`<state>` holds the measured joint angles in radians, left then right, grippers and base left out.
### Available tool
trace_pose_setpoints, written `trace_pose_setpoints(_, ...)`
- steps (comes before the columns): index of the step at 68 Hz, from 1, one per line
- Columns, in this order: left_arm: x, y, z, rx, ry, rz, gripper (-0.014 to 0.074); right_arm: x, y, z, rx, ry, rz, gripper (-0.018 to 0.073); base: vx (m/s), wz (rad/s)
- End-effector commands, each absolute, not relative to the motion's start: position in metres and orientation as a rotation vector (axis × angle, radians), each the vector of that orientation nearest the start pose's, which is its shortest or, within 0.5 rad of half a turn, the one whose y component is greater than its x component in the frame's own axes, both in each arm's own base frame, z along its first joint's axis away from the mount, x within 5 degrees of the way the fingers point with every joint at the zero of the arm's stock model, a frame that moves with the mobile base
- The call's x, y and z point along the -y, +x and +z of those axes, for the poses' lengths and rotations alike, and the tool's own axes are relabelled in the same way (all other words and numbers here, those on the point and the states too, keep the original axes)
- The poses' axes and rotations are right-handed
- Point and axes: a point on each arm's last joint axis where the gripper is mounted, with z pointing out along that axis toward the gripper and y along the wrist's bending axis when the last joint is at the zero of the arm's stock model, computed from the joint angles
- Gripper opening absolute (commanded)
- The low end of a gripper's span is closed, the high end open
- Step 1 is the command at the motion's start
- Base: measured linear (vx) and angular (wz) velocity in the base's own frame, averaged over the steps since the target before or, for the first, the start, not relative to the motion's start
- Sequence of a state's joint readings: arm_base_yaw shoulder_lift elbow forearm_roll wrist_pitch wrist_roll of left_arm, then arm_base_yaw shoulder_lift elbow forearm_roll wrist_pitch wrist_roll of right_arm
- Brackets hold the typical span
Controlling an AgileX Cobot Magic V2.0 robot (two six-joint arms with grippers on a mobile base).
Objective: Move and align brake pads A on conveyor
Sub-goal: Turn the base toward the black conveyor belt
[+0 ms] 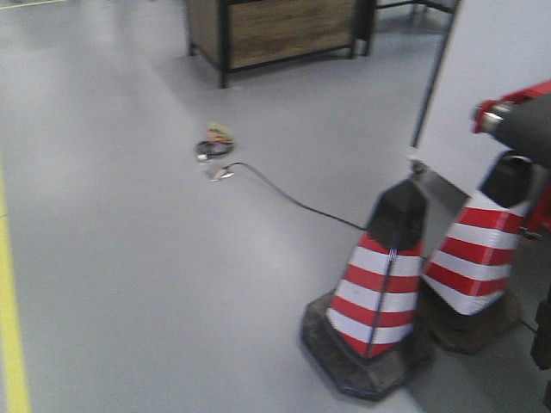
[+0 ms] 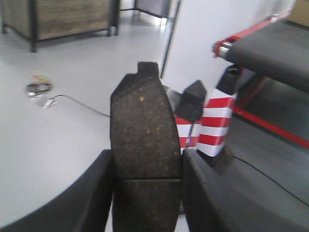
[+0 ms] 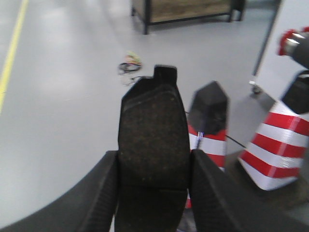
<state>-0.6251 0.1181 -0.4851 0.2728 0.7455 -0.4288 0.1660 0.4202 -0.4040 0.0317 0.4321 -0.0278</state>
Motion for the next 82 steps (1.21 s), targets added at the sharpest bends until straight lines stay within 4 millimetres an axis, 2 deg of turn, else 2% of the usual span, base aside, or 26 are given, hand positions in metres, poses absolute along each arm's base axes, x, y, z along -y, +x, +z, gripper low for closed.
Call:
trace_pose_setpoints(1,0.0039,0.0319,0.3162,-1.737,0.245,-0.458,-0.0006,-0.016,0.0927,0.2999,-1.799,-0.157,0.121,-0.0004,0.16,-0.81)
trace_pose_setpoints(82,0.0039,0.032,0.3162,-1.736,0.247,-0.458,-0.0006,-0.016,0.0927,0.2999,-1.799,-0.157,0.121,-0.0004,0.14,-0.82)
